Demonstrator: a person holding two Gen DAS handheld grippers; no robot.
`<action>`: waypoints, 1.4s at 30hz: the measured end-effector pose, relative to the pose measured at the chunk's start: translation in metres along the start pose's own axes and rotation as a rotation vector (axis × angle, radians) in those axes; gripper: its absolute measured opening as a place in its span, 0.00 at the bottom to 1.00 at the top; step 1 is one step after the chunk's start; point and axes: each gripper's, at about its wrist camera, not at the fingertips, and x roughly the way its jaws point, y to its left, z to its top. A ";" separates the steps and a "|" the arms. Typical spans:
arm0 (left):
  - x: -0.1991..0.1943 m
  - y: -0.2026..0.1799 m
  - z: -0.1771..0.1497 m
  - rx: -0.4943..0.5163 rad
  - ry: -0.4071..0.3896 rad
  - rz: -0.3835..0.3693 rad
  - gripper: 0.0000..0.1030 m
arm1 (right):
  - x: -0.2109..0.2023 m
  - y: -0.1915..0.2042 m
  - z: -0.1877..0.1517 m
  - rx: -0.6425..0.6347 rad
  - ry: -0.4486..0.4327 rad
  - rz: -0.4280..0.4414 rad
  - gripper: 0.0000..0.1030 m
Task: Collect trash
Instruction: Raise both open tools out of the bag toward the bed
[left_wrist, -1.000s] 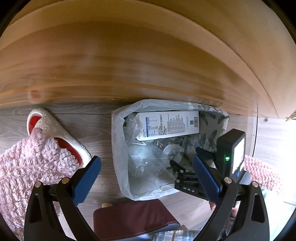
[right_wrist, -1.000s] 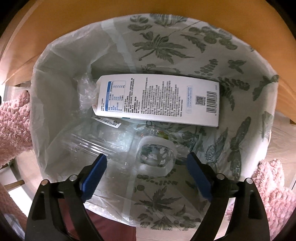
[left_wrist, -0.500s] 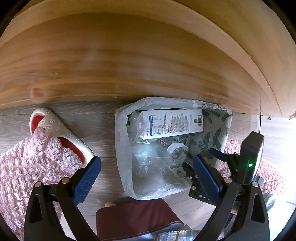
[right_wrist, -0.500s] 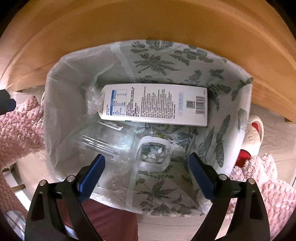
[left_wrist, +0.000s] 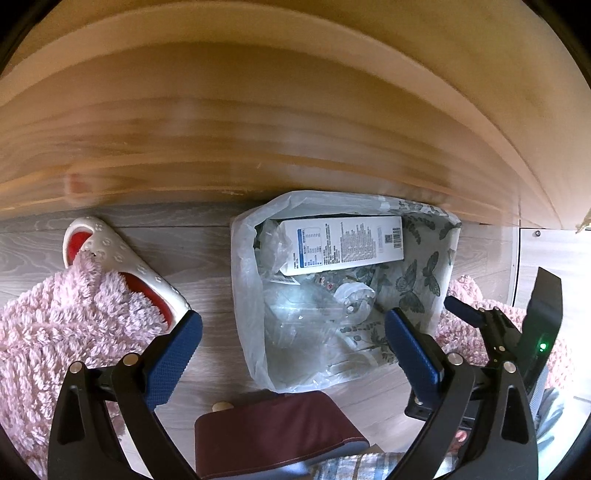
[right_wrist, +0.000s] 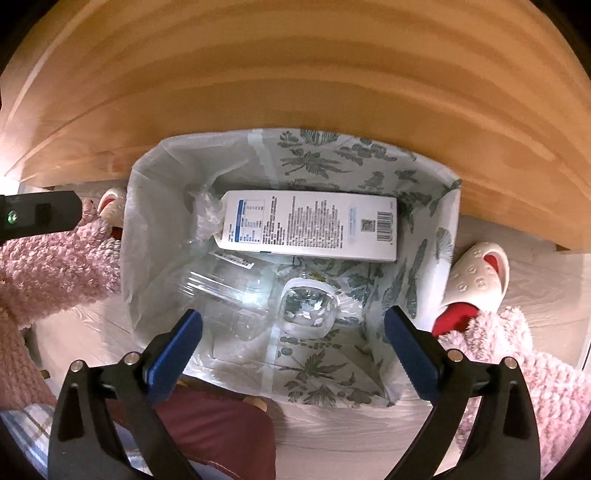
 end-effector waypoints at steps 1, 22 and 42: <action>-0.001 0.000 -0.001 0.004 -0.005 0.001 0.93 | -0.003 0.000 -0.001 -0.003 -0.007 0.000 0.92; -0.034 -0.010 -0.023 0.079 -0.101 0.051 0.93 | -0.072 -0.012 -0.015 0.059 -0.179 0.037 0.92; -0.076 -0.023 -0.044 0.131 -0.250 0.035 0.93 | -0.136 -0.021 -0.028 0.103 -0.389 0.015 0.92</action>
